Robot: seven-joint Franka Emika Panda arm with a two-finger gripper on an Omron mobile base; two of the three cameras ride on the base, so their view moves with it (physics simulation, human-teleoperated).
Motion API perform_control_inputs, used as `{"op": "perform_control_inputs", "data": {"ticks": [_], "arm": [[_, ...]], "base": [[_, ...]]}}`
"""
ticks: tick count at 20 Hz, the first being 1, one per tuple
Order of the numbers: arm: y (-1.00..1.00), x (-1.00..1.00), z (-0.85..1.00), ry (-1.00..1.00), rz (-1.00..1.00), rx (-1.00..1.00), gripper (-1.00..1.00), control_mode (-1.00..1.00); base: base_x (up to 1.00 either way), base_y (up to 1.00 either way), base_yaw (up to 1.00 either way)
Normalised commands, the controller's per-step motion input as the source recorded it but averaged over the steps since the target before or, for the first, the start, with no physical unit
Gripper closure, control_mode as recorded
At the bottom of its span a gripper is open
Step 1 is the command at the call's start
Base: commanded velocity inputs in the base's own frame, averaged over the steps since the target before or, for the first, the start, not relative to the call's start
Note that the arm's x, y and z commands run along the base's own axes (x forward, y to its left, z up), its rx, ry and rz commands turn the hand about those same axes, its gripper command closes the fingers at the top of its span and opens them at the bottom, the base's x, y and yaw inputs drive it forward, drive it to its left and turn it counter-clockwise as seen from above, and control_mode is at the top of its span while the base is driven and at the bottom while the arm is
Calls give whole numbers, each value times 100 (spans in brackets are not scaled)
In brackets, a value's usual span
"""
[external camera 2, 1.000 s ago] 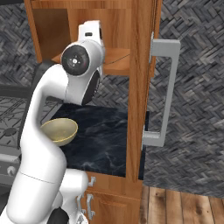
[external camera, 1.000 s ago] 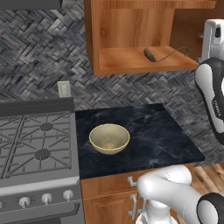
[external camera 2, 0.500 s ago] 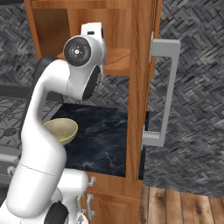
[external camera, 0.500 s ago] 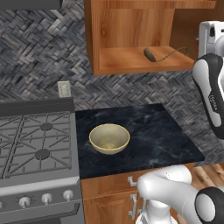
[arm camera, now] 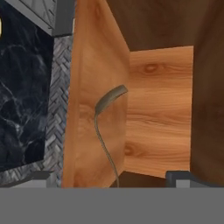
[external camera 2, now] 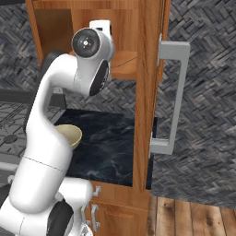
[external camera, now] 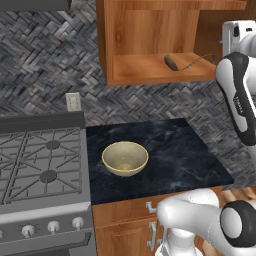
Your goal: Open the cabinet and move the ladle to the pot. Then close the cabinet.
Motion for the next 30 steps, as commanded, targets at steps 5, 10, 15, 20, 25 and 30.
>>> {"op": "perform_control_inputs", "data": {"ticks": [5, 10, 15, 20, 25, 30], "arm": [[-7, 29, 0, 0, 0, 0, -100, -100], [-25, 8, -14, 0, 0, 0, -100, -100], [-12, 10, -17, 0, 0, 0, -100, -100], [0, 25, -5, 0, 0, 0, -100, -100], [-3, 25, 0, 0, 0, 0, -100, -100], [-18, 18, 0, 0, 0, 0, -100, -100]], "base": [[0, 0, 0], [0, 0, 0], [0, 0, 0], [0, 0, 0], [0, 0, 0], [0, 0, 0]]}}
